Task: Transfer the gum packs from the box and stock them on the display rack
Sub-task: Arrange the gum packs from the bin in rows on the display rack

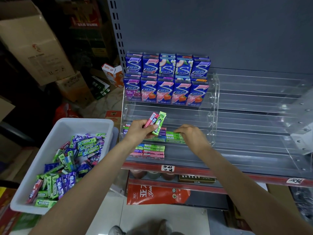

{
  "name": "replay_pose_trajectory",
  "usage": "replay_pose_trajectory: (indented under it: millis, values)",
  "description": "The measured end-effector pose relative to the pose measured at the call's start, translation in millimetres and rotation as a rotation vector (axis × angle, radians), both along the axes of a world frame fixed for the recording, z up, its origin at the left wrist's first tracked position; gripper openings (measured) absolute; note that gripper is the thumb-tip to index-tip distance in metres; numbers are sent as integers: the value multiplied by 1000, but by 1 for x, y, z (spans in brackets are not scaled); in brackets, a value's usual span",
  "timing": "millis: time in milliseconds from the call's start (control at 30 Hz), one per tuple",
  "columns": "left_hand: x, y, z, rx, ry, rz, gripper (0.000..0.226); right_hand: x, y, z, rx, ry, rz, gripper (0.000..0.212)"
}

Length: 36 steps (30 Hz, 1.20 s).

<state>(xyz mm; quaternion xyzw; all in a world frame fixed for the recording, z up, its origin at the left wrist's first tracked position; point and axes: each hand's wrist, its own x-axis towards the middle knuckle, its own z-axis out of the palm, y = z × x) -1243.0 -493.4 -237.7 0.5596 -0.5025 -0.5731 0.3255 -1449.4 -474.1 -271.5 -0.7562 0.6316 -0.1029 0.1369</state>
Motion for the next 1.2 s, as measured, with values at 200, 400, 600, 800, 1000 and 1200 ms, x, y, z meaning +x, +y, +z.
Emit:
replay_pose_trajectory:
  millis: [200,400,600,800,1000,1200]
  values:
    - [-4,1,5,-8,13,-11,14,1,1,8,72,-44,-68,36]
    - [-13,2,7,-1,4,-40,14,-1,5,14,95,-58,-90,32]
    - [-17,1,8,-1,-19,-69,15,-7,9,18,88,-132,-86,28]
    - [-22,-1,9,-78,-179,-210,12,-8,11,21,69,-333,-147,27]
    - [-30,-6,12,-137,-279,-349,16,-10,12,19,130,-626,-261,24]
    - [-37,-10,8,-181,-352,-464,18,-11,14,27,165,-772,-224,12]
